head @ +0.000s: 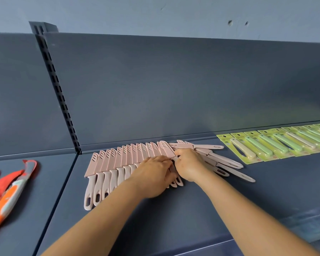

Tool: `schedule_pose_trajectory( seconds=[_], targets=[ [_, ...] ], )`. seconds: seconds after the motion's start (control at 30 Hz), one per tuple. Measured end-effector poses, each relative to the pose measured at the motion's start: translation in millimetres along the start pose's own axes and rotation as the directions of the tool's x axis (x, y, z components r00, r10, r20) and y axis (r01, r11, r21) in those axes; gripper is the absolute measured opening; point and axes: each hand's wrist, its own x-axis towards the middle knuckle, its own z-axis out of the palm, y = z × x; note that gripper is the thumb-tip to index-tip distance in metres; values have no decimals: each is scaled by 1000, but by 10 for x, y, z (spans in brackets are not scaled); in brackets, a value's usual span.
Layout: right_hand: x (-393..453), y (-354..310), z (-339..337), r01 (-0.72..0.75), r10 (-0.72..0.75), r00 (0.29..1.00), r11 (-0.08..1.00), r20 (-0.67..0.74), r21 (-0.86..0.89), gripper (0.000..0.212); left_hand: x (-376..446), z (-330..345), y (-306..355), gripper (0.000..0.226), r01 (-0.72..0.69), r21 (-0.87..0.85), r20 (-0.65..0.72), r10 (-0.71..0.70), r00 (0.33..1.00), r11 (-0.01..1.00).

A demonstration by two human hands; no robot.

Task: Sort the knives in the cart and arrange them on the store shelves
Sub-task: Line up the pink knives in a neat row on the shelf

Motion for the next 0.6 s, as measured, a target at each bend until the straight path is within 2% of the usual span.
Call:
schedule_pose_trajectory(
  seconds=[0.13,0.27,0.4,0.6],
  targets=[
    [44,15,-44,-6,1,998,997,-63,-77,22,25,-25,29,52,0,2,-20,0,1000,1000],
    [175,172,-230,-34,3,985,983,-172,-179,44,88,-67,159,53,-10,5,-13,10,1000,1000],
    [294,338,-367,-39,-6,993,923,-115,-383,47,179,-32,237,56,24,43,32,-25,999,999],
    [405,446,-454,-4,-42,994,907,-101,-420,36,185,36,214,55,44,39,30,-45,999,998]
  ],
)
